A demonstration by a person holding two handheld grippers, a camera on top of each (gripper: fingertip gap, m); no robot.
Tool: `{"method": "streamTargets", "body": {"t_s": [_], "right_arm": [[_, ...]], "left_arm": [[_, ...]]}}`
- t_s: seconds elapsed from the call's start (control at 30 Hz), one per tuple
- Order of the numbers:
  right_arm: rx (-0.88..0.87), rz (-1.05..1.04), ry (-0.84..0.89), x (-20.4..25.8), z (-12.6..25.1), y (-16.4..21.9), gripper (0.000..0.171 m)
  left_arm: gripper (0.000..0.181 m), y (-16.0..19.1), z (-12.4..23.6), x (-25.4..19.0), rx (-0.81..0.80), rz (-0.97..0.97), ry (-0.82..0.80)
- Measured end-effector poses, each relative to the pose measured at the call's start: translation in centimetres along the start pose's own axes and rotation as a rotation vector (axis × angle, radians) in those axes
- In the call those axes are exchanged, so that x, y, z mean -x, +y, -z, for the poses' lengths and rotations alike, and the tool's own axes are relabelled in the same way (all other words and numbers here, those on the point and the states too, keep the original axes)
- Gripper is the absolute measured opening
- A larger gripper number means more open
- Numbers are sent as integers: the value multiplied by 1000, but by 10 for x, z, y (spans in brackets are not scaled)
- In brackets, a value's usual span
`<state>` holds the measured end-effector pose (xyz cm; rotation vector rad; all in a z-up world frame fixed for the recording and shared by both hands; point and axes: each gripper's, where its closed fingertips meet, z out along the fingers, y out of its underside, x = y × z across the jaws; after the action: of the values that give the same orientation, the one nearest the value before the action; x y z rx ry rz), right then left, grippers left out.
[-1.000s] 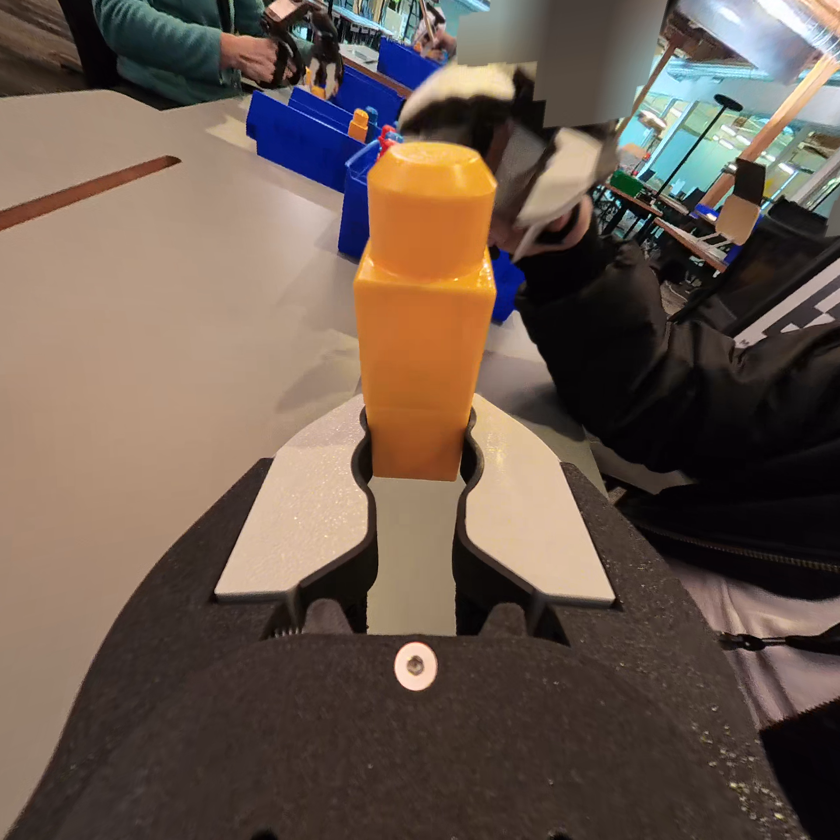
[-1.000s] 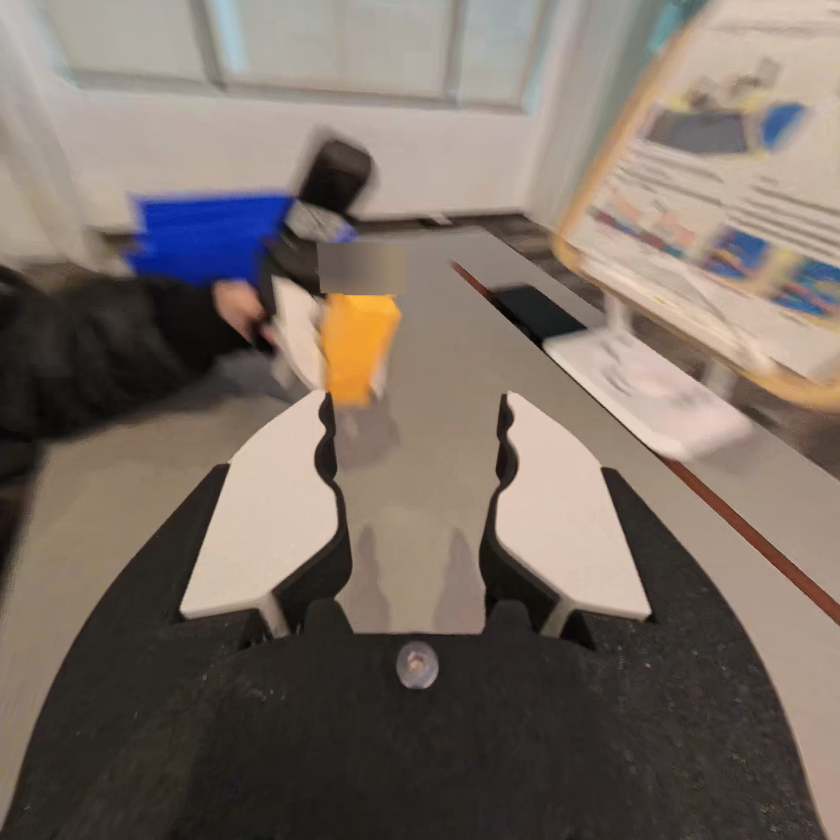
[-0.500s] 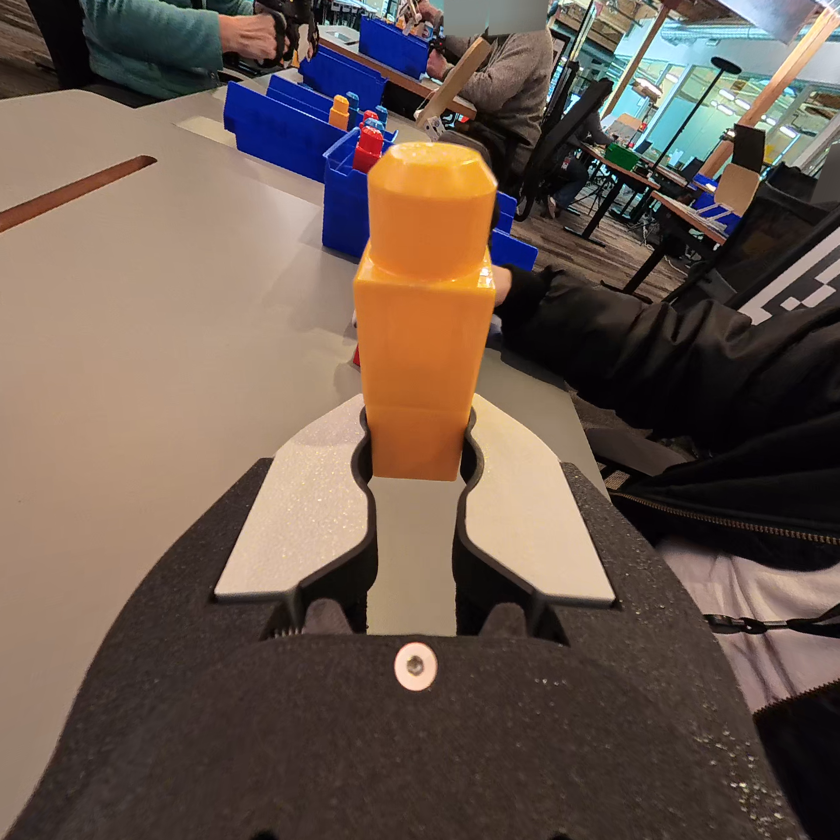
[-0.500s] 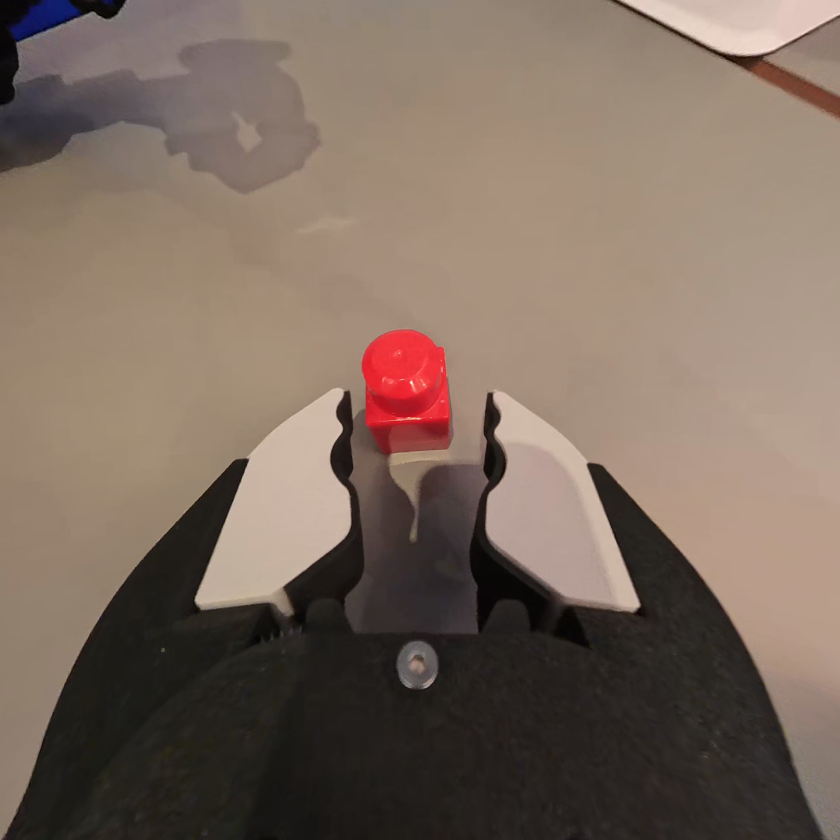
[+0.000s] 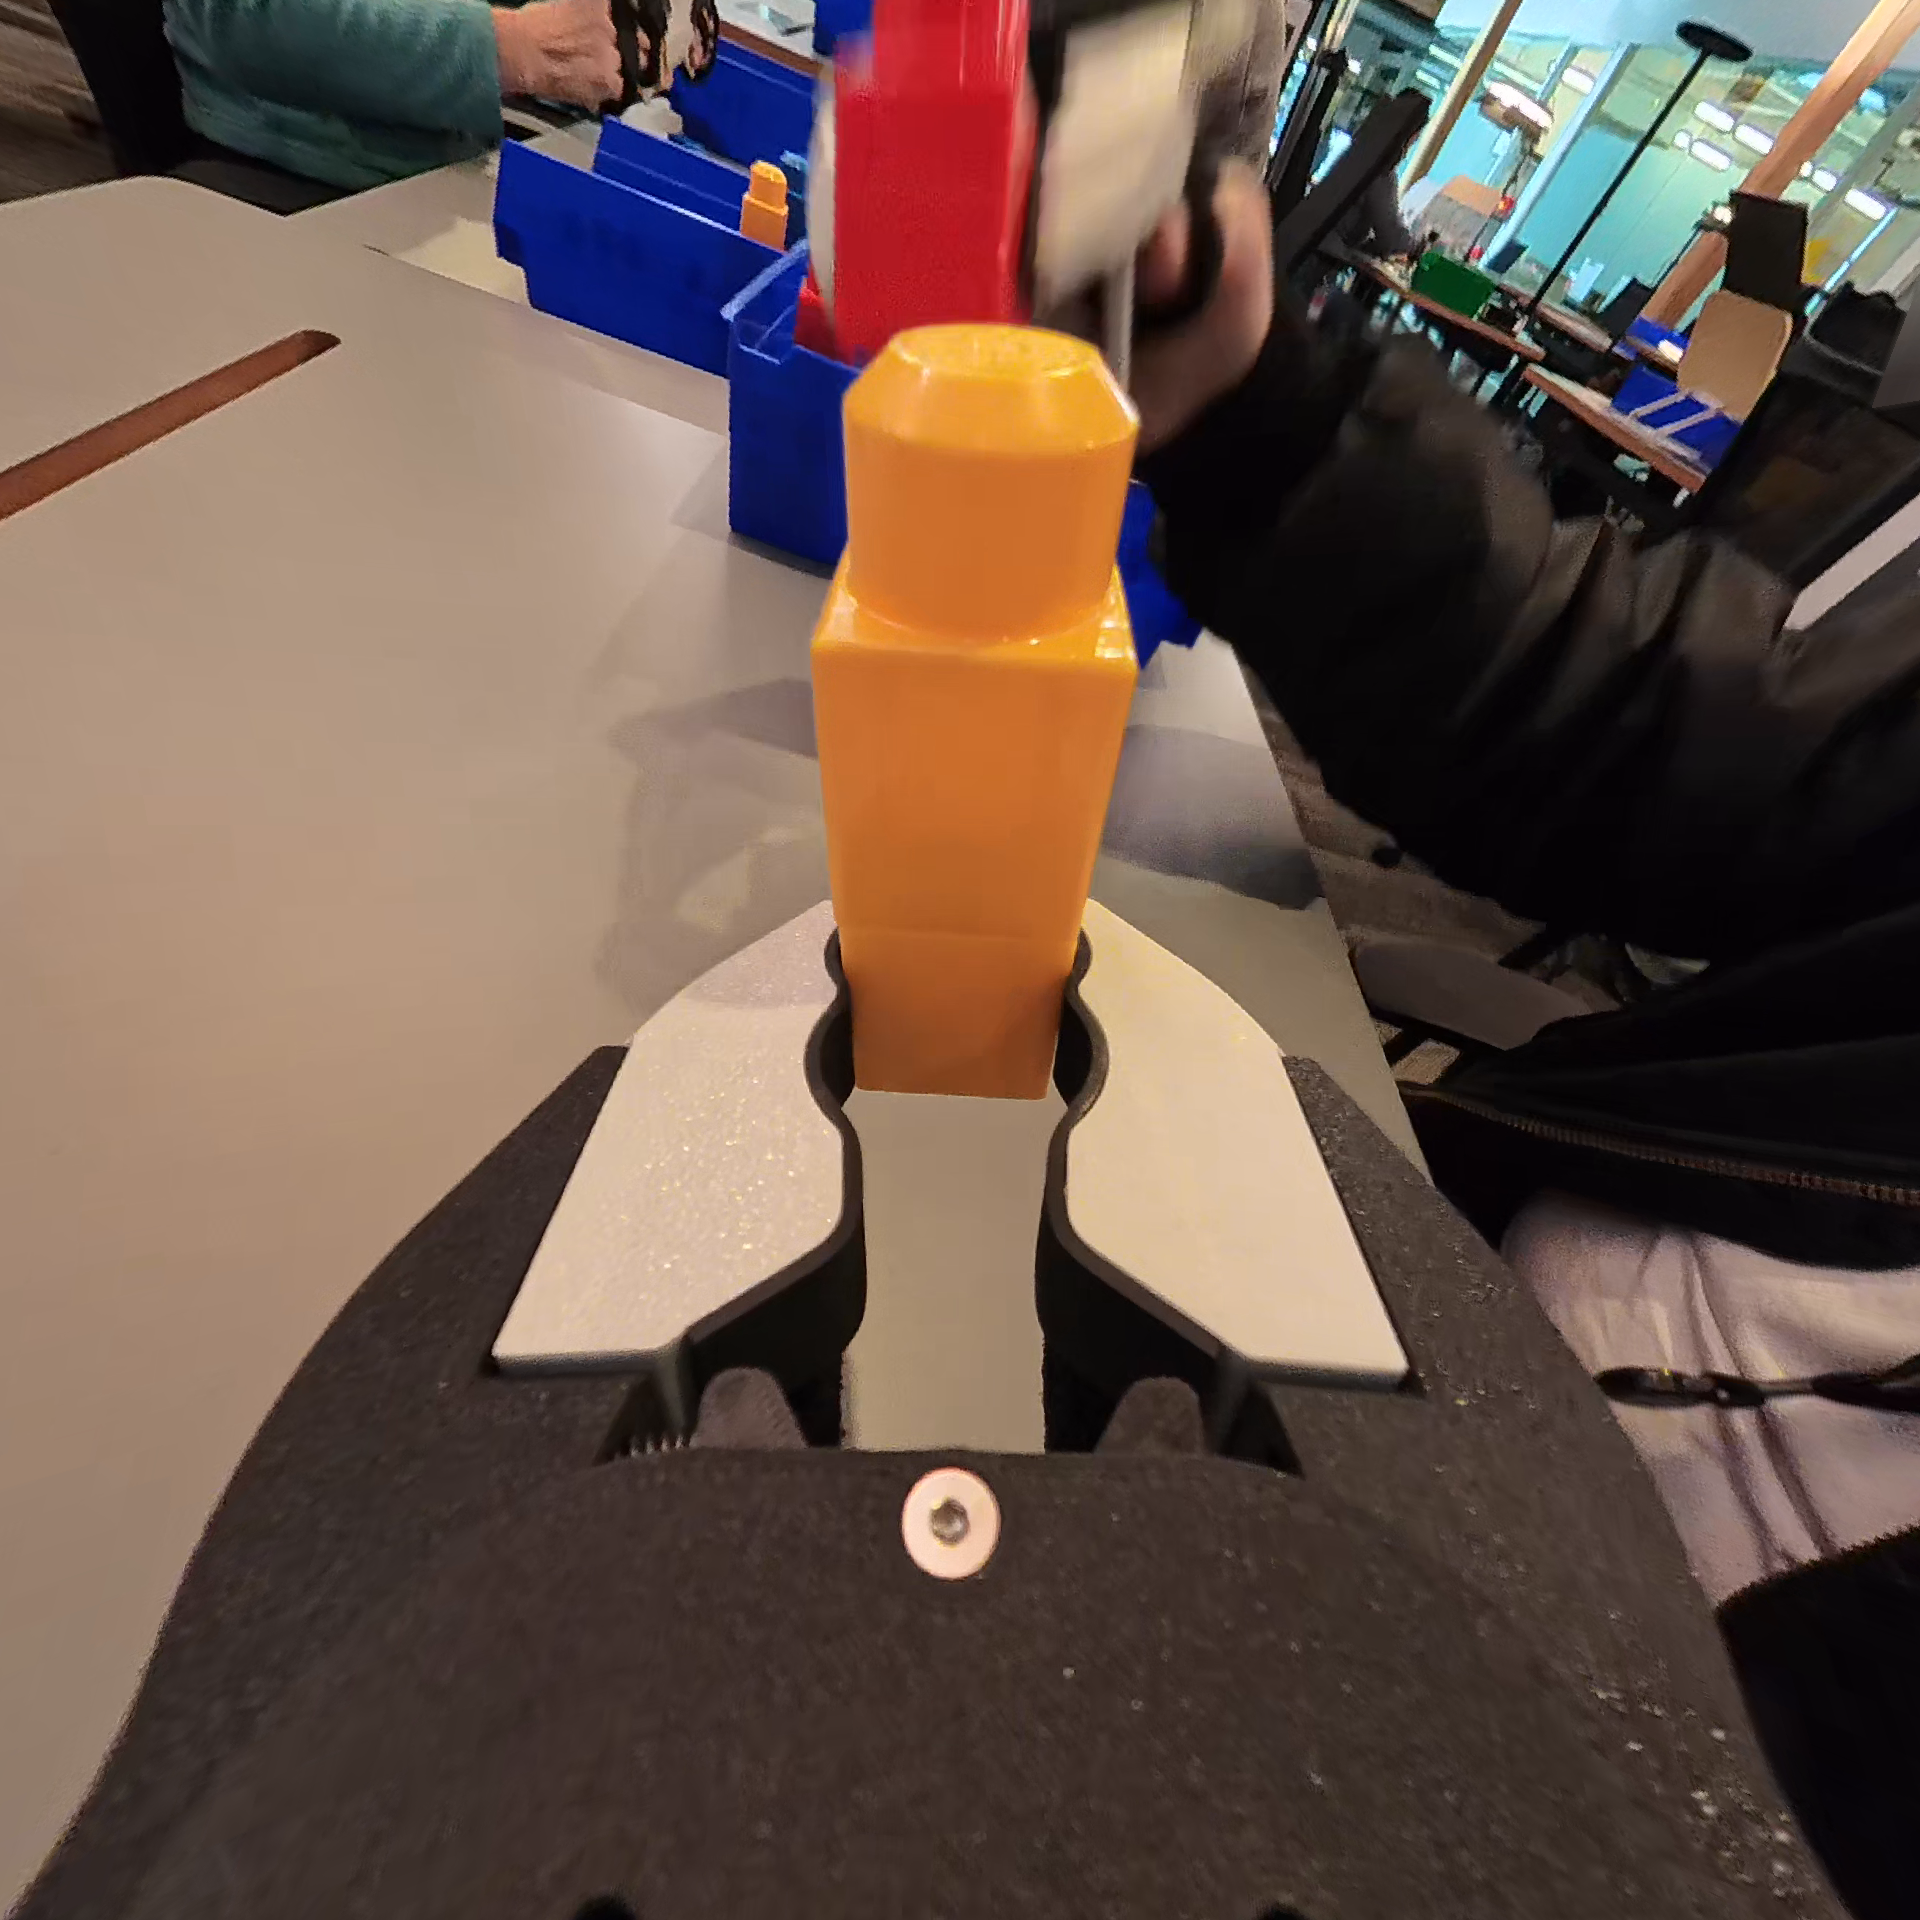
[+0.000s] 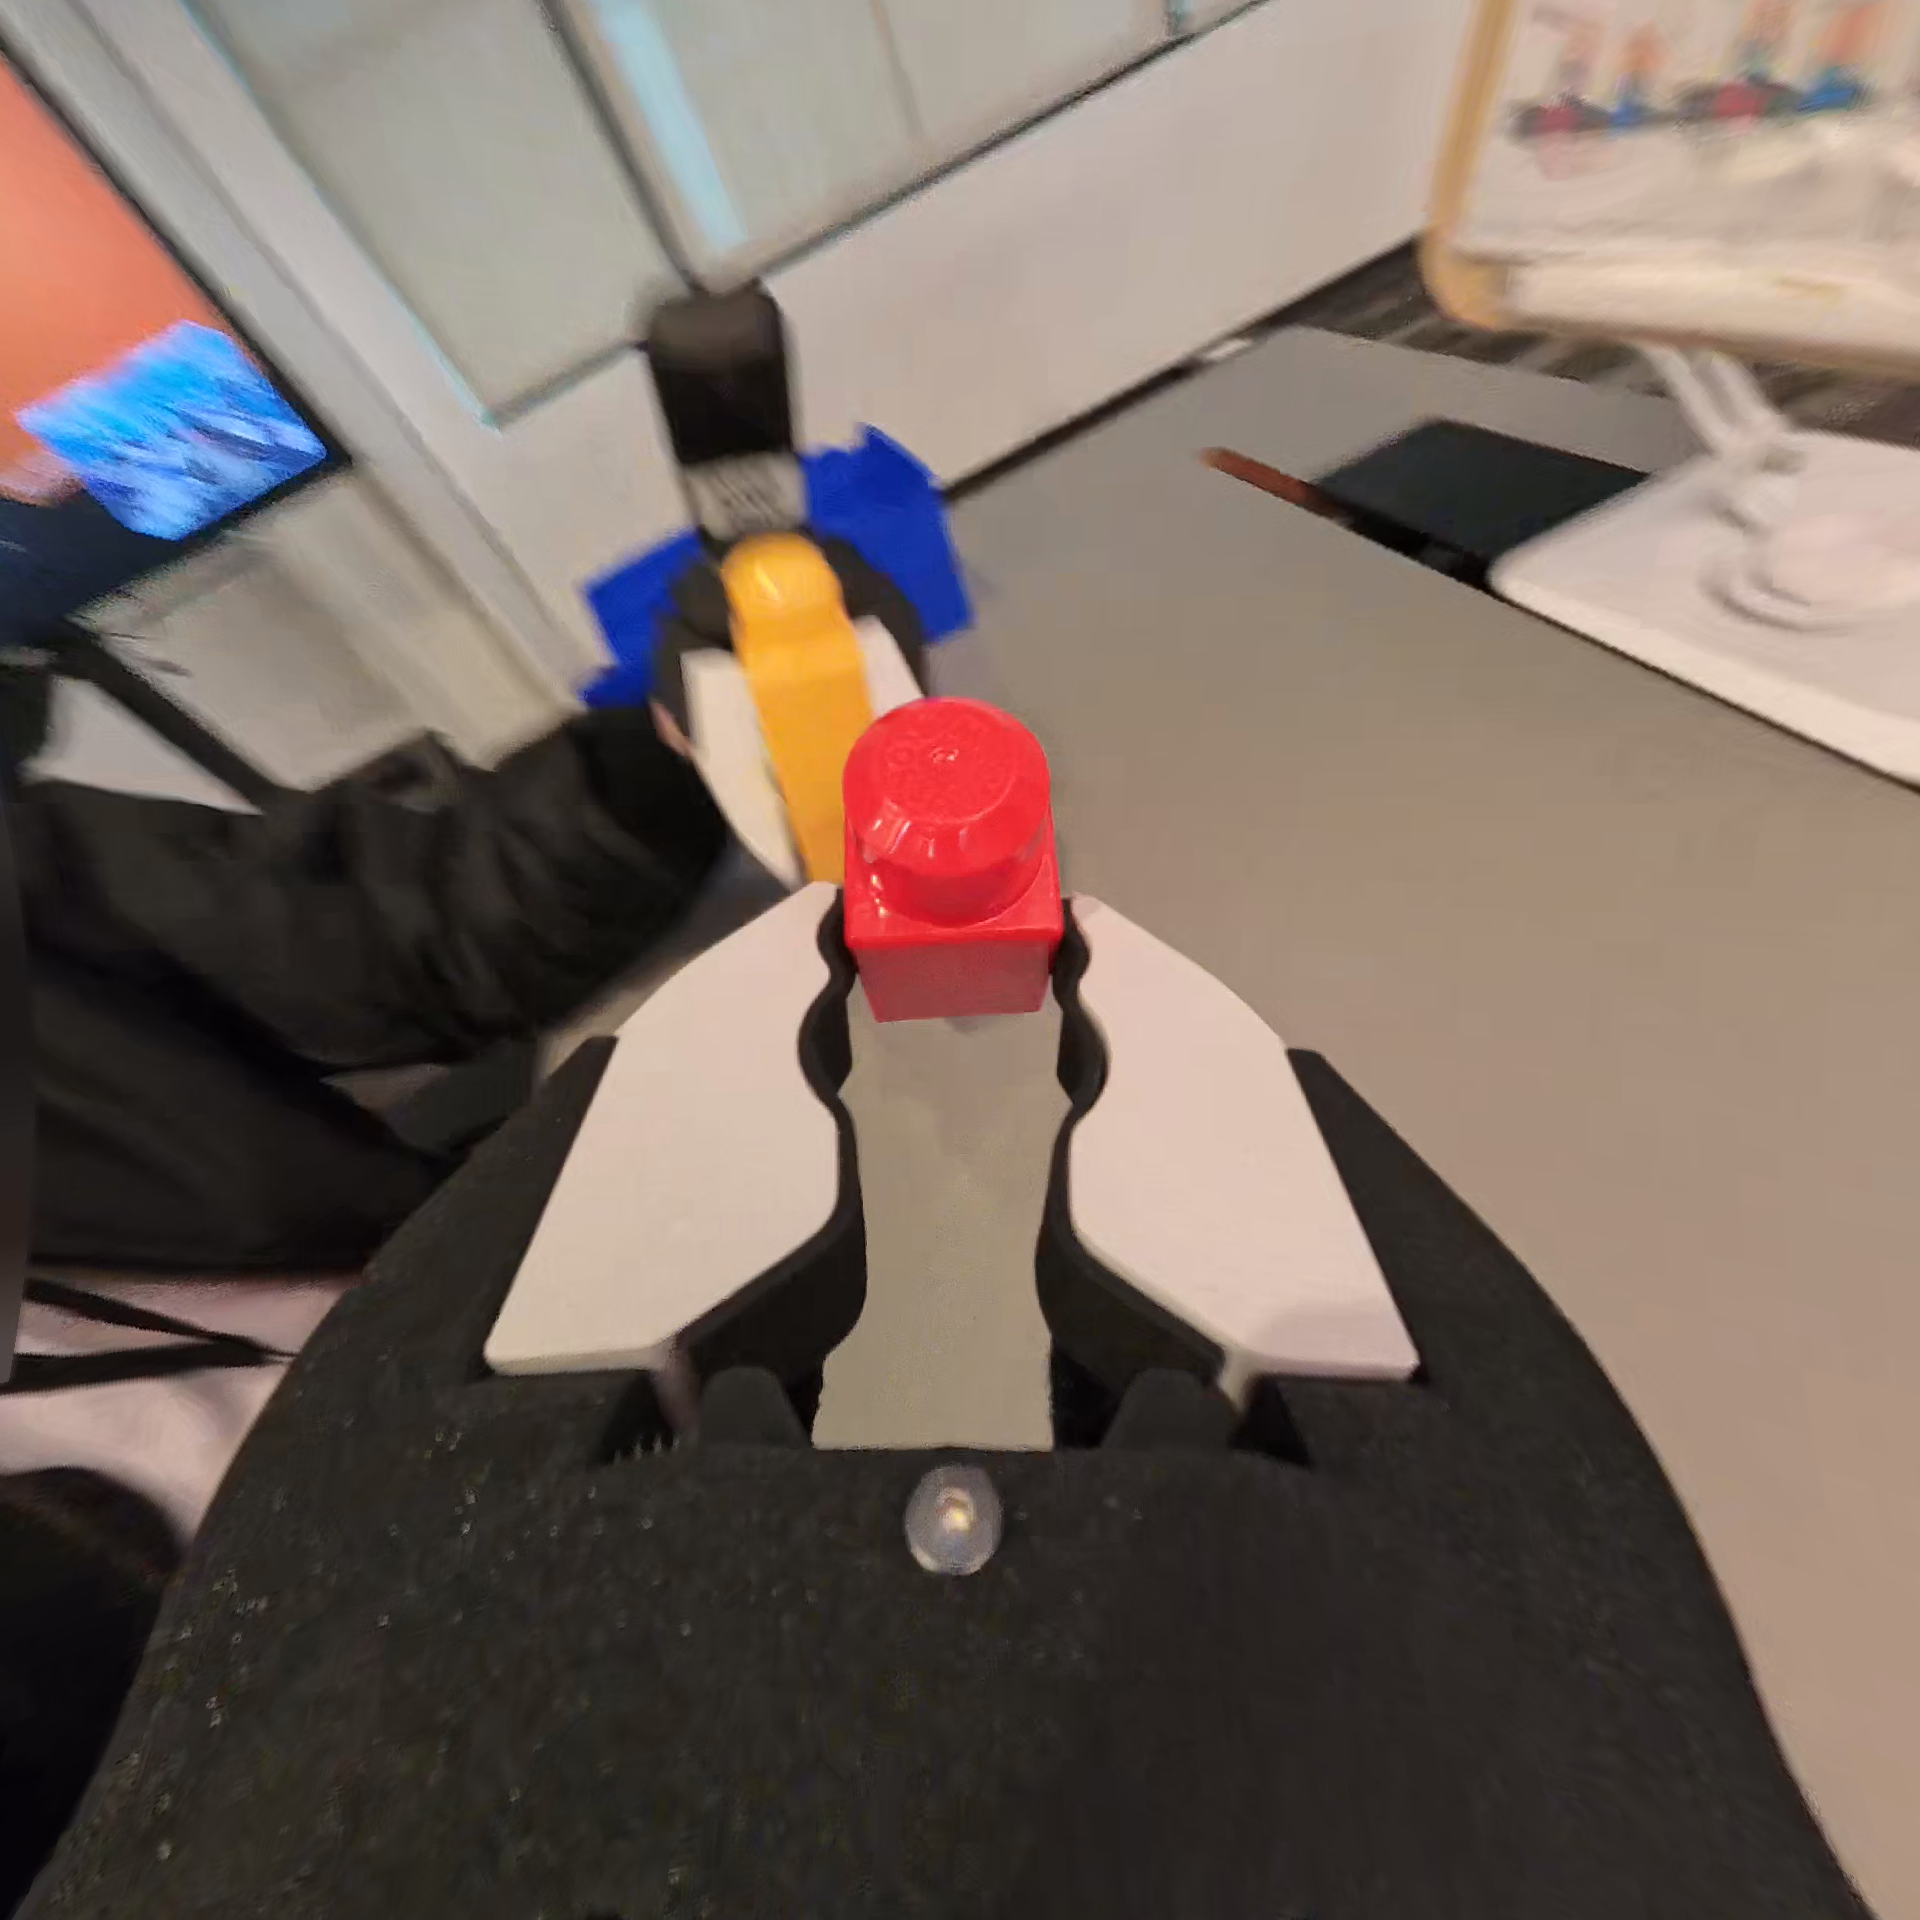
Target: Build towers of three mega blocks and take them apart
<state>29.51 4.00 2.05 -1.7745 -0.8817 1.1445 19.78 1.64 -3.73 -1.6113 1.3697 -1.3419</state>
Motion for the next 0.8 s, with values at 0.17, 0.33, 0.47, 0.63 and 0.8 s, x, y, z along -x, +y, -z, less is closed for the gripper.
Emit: {"method": "streamTargets", "body": {"t_s": [0.17,0.33,0.47,0.63,0.8], "right_arm": [[154,50,-137,32,-55,-51,36],[284,109,-168,40,-88,-36,36],[337,124,-176,44,-96,-28,36],[367,149,-139,43,-99,-26,36],[407,90,-118,39,-99,-19,36]], "left_arm": [[35,9,-5,-5,62,10,25],[35,10,-5,-5,63,30,40],[35,10,-6,-6,62,33,49],[35,8,-4,-6,50,46,56],[35,13,-7,-2,75,28,24]]}}
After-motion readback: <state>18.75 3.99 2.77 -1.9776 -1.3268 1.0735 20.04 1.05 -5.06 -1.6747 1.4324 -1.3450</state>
